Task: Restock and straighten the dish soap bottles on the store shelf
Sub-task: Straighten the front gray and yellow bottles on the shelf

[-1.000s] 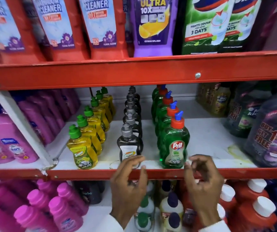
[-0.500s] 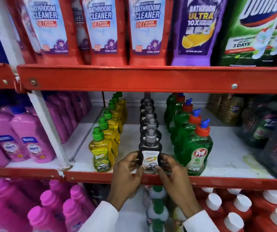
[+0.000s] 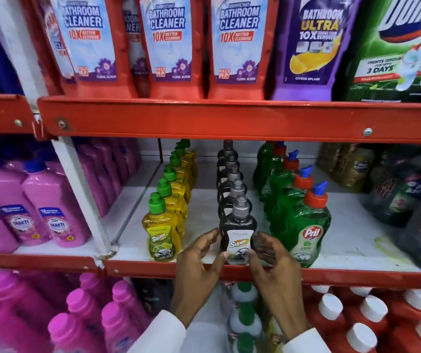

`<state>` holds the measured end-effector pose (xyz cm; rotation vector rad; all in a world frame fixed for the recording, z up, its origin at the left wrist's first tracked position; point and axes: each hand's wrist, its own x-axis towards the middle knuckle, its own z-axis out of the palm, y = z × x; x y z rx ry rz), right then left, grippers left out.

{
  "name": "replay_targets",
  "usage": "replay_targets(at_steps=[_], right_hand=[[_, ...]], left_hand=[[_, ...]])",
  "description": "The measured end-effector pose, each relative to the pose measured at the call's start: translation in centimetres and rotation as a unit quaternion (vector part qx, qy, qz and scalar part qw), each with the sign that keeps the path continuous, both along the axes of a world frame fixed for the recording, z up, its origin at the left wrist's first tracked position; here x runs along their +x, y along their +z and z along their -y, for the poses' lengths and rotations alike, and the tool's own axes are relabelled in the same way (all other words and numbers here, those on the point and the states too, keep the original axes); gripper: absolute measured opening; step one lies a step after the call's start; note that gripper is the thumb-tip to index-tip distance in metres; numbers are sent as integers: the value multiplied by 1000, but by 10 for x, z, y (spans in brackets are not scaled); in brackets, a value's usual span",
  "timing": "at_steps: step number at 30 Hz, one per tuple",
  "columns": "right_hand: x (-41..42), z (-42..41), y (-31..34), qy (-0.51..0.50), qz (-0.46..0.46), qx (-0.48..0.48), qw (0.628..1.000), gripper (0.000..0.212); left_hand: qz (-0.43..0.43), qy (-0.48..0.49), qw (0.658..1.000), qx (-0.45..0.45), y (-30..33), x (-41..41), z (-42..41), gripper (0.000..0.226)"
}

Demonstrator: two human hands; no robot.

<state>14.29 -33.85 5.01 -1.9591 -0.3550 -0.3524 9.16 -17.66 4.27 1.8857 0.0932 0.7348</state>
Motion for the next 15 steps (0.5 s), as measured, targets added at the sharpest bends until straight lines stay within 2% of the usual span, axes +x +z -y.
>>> replay_targets(at_steps=[3, 5, 7, 10, 12, 15], right_hand=[[-22, -8, 3, -73, 58, 91, 991, 26], [-36, -24, 5, -41, 78, 112, 990, 26], [-42, -47, 3, 24, 69, 96, 993, 25], [-38, -86, 1, 96, 44, 33, 994, 32], [-29, -106, 0, 137, 22, -16, 990, 43], [-18, -123, 1, 169, 16, -88, 982, 47]], left_hand=[[93, 109, 989, 23, 4, -29, -10, 21], [160, 177, 971, 22, 9, -48, -25, 15], [178, 217, 960, -7, 8, -53, -49, 16], [95, 206, 972, -62, 2, -47, -93, 45], [14, 154, 987, -35, -2, -41, -115, 62], [-67, 75, 994, 35, -5, -37, -135, 53]])
